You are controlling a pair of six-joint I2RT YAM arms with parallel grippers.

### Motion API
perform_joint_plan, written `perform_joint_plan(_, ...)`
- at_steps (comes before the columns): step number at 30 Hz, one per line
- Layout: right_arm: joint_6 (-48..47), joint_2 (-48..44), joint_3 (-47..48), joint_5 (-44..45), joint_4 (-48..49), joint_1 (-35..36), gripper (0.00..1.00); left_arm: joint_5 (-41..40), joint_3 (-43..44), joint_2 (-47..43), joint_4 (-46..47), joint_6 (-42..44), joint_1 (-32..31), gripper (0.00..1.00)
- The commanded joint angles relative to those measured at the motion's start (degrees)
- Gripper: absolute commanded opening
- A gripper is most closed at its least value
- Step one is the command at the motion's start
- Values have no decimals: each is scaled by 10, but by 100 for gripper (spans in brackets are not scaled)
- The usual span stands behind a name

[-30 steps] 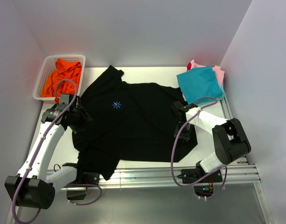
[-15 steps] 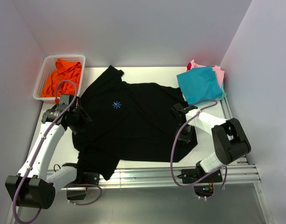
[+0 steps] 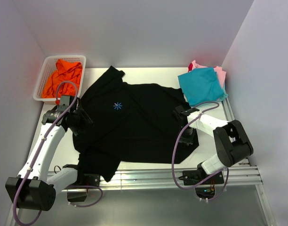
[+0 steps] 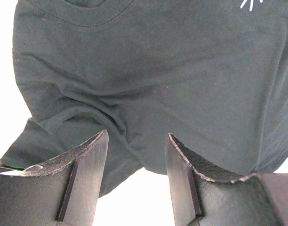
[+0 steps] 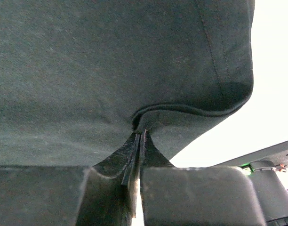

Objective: Fold and stack the t-shirts
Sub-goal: Flatten out the tshirt

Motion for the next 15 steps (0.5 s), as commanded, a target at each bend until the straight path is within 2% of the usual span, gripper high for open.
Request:
perform_joint_plan(1, 13, -26, -5, 22, -5, 4, 1, 10, -4, -12, 8, 14, 3, 57)
perform_joint_plan(15, 28, -126, -18, 41, -58, 3, 0, 17, -18, -13, 20, 14, 3, 57)
